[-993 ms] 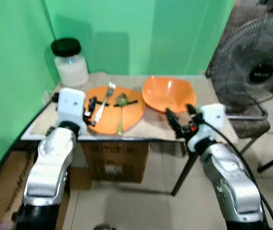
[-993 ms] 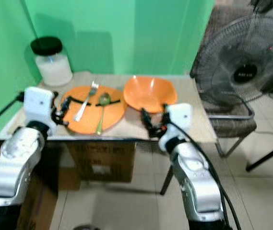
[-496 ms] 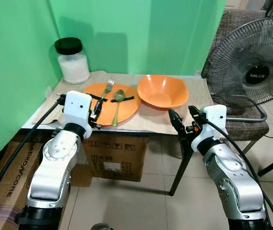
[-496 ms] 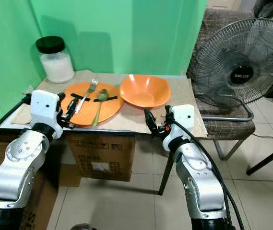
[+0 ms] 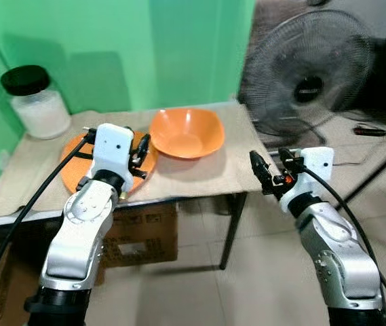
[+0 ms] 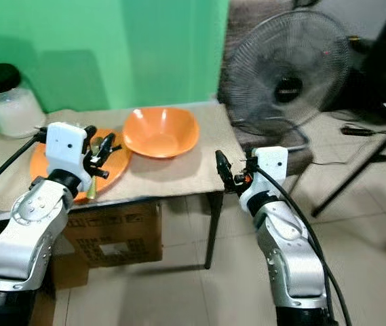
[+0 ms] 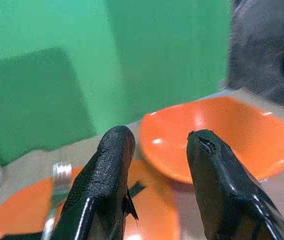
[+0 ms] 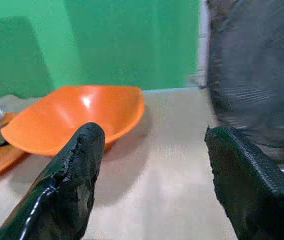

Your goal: Setting the table

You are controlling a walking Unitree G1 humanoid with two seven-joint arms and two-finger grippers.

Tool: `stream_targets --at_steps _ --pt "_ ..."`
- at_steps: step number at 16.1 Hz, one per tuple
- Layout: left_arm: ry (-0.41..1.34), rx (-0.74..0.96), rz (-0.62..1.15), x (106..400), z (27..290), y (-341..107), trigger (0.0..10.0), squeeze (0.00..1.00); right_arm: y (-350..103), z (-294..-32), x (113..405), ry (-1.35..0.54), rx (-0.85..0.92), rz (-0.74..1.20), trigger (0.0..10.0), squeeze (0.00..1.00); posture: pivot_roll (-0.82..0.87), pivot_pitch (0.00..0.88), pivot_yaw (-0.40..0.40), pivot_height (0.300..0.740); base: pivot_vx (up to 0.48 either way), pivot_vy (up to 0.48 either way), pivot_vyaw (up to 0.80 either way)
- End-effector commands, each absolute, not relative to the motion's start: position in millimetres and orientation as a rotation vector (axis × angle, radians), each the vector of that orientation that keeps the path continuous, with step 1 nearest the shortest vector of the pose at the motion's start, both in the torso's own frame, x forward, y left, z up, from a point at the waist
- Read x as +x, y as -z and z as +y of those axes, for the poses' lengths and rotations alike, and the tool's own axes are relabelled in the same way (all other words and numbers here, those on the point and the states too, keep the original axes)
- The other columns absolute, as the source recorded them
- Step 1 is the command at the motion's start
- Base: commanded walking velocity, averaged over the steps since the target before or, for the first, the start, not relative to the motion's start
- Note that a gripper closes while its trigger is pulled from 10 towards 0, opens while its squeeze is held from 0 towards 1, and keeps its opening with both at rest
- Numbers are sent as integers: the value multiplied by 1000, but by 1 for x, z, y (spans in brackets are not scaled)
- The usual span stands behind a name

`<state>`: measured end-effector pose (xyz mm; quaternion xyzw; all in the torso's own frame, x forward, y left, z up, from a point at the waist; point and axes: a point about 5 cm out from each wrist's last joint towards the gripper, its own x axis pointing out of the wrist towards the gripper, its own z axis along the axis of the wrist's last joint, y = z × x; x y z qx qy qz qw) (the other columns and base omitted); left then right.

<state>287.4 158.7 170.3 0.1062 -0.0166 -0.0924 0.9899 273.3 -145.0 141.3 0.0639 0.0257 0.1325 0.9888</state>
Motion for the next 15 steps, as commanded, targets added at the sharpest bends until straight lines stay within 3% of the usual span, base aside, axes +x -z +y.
stream_targets --at_steps 1,13,15 --pt "178 217 -33 287 162 -171 10000 0 -144 -141 276 -279 123 42 10000 0 114 0 1 740 379 0 0" --pt "166 217 -38 288 168 -173 10000 0 -147 -132 282 -319 66 33 10000 0 121 0 -1 740 366 0 0" --pt "165 216 -38 288 168 -173 10000 0 -146 -132 283 -323 67 36 10000 0 124 0 -4 740 358 0 800"
